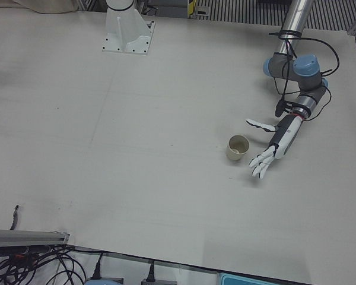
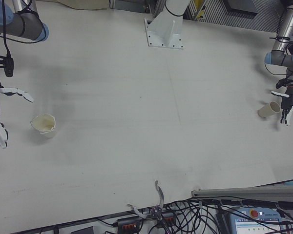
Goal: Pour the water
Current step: 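Reach the left hand to the beige cup and close fingers around it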
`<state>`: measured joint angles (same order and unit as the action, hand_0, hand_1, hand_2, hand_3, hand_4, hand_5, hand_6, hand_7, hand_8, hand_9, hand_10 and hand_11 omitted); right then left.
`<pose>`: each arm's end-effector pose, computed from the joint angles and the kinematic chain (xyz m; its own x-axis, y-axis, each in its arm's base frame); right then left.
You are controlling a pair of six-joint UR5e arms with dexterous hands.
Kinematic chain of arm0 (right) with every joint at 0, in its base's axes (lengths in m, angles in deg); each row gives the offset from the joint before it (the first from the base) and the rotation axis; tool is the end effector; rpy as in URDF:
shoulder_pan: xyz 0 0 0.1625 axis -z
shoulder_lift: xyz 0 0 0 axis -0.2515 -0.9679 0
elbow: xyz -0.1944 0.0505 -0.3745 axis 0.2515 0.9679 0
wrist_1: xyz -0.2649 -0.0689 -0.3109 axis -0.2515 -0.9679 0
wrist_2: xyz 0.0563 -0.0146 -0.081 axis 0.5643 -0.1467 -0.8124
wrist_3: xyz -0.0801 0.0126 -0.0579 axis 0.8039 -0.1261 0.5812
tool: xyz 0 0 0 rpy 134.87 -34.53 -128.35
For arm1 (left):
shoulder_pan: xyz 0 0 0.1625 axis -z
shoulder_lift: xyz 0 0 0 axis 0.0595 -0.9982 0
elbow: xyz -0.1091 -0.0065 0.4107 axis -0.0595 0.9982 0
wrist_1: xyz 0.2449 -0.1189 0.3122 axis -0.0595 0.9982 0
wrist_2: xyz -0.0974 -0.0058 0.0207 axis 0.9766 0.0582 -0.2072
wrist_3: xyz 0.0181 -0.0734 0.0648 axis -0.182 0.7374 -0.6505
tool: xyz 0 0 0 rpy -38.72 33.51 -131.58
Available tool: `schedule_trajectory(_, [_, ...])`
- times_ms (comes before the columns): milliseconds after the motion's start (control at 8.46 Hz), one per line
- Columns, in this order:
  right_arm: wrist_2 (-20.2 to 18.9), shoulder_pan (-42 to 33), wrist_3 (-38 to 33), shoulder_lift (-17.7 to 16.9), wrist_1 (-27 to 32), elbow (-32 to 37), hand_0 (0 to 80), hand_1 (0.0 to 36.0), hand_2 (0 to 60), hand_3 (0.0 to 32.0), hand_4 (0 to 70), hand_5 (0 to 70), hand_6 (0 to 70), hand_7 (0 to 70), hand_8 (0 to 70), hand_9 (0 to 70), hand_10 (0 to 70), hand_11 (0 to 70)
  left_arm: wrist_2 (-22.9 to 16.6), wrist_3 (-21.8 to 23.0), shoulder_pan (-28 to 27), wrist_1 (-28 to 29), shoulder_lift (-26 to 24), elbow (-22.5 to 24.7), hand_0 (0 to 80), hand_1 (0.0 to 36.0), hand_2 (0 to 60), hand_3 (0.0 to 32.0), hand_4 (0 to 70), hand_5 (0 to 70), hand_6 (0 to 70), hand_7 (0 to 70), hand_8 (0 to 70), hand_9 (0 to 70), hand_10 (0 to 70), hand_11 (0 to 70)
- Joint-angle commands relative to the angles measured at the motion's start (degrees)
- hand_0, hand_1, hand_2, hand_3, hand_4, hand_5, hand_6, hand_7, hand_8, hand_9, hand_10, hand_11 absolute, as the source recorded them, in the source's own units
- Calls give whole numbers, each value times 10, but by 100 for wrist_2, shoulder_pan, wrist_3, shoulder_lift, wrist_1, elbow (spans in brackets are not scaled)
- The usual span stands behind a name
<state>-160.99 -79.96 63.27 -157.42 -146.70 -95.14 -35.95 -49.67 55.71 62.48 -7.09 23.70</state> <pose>-0.0445 -0.4770 0.7402 -0.9277 0.1246 0.3519 -0.3302 0.1659 -0.9292 0.1383 -0.4316 0.8009 -0.8935 -0.3235 -0.3114 0.1900 0.3560 -0.9150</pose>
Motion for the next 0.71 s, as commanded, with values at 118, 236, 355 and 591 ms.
schedule_trajectory(118, [0,0,0,0,0,9,473,188,256,0,42,46,94,101,20,33,0,0,151,-1,-238,-45,-288,-220,800,293,0,0,232,0,84,56,7,0,44,97])
schedule_trajectory(236, [0,0,0,0,0,18,473,188,254,0,40,46,94,100,21,34,0,0,151,8,-238,-98,-350,-220,800,308,0,0,226,0,84,56,7,0,44,100])
schedule_trajectory(355, [0,0,0,0,0,35,473,188,254,0,39,47,94,98,23,37,0,0,151,8,-238,-133,-394,-220,800,302,0,0,225,0,83,57,7,0,43,98])
schedule_trajectory(591, [0,0,-18,0,9,123,472,186,253,0,32,46,90,88,22,34,0,0,151,8,-238,-168,-438,-220,800,301,0,0,231,0,86,63,8,0,42,96])
